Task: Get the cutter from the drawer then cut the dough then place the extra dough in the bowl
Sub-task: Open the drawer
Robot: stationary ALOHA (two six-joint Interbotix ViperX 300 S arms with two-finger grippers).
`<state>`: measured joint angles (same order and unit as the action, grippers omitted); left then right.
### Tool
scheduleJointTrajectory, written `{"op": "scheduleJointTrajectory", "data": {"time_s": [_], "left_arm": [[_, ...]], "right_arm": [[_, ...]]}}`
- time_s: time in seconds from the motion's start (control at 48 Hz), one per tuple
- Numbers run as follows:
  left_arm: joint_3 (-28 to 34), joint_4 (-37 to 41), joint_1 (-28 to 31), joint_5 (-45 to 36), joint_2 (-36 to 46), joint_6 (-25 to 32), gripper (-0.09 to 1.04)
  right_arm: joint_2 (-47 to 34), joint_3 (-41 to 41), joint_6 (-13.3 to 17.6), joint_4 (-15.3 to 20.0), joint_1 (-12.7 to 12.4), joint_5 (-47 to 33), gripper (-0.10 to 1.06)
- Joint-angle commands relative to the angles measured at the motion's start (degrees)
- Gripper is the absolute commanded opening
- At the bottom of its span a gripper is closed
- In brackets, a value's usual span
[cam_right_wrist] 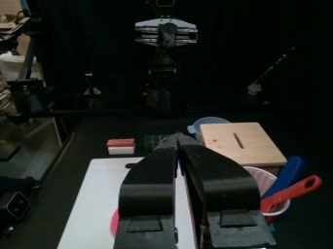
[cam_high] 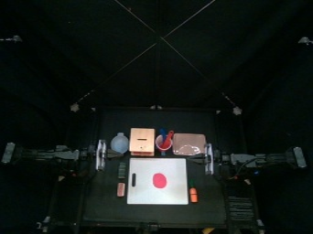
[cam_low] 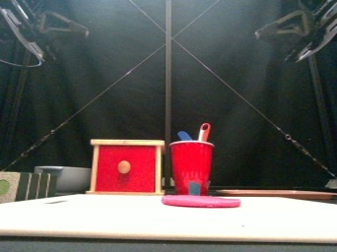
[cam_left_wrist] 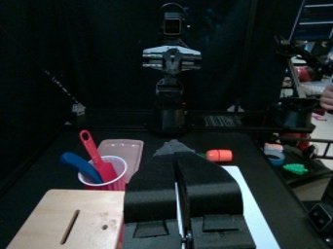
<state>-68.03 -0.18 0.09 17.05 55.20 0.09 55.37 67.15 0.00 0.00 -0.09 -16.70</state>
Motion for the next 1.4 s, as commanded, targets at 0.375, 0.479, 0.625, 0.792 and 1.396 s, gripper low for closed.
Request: {"op": "scheduleJointTrajectory", "data": {"time_s": [0.375,0.479,0.625,0.792,1.396], "left_arm": [[0.97,-32.96,-6.68,8.96,-18.54,-1.93,0.00],[1.05,-40.08,-7.03,10.28,-20.65,-1.93,0.00],[1.41,-52.21,-7.21,9.84,-26.54,-1.93,0.01],[4.57,-60.21,-7.47,10.37,-36.91,-1.93,0.04],[9.58,-65.65,-7.29,10.46,-47.02,-20.13,0.72]], "right_arm": [[-41.22,-33.05,0.70,0.26,-10.02,2.81,0.07],[-50.10,-42.10,0.44,-1.41,-12.22,11.43,0.06],[-60.38,-51.06,-0.09,-2.90,-13.80,20.92,0.06],[-66.80,-55.20,-0.09,-3.96,-15.03,24.17,0.06],[-71.37,-55.11,0.53,-7.29,-14.59,32.96,0.06]]}}
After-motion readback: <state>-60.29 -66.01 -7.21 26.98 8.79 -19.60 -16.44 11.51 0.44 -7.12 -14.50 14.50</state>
